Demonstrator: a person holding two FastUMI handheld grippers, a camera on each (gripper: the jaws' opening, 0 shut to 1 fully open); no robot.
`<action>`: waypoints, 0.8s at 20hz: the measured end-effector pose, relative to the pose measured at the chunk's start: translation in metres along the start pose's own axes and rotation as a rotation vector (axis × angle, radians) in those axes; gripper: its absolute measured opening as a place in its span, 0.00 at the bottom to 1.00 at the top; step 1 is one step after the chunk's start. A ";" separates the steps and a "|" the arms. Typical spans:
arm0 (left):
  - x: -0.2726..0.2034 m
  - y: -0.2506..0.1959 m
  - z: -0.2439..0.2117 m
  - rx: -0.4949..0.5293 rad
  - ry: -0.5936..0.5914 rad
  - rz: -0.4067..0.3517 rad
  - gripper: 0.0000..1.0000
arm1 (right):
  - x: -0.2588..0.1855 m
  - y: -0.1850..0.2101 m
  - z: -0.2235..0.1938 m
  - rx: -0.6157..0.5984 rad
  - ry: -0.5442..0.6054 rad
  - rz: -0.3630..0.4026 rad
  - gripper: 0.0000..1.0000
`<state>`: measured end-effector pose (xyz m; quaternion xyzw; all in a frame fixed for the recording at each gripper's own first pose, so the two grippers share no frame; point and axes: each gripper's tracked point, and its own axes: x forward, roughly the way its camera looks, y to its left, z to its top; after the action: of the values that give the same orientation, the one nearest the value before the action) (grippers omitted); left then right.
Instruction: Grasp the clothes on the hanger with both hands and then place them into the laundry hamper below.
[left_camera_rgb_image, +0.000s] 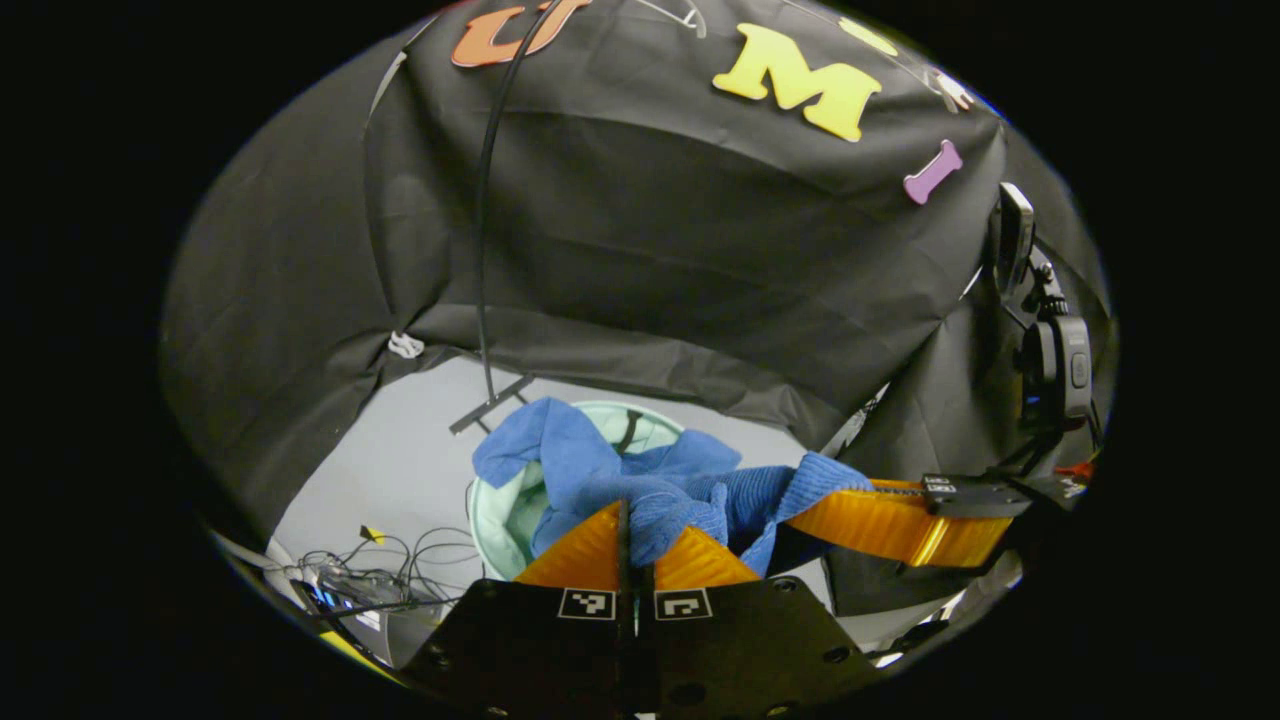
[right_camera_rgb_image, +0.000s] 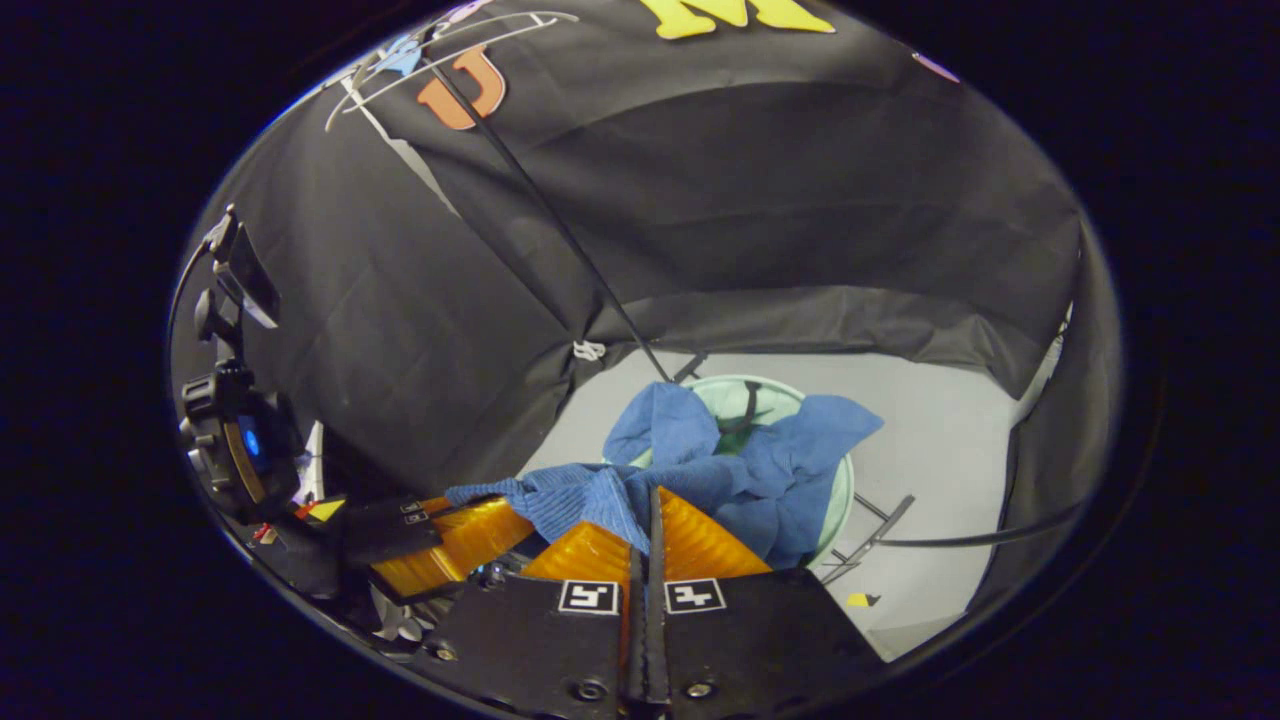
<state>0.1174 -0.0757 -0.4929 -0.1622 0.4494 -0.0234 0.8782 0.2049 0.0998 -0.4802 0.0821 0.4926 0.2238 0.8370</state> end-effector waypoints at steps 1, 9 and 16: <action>0.004 0.004 -0.008 -0.005 0.022 0.012 0.00 | 0.007 -0.005 -0.008 0.004 0.020 -0.011 0.04; 0.021 0.015 -0.036 -0.018 0.130 0.079 0.00 | 0.023 -0.015 -0.028 -0.027 0.106 -0.082 0.04; 0.021 0.030 -0.038 -0.002 0.161 0.154 0.01 | 0.021 -0.032 -0.021 0.052 0.094 -0.131 0.05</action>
<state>0.0965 -0.0608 -0.5387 -0.1259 0.5298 0.0317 0.8381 0.2050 0.0797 -0.5191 0.0607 0.5412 0.1594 0.8234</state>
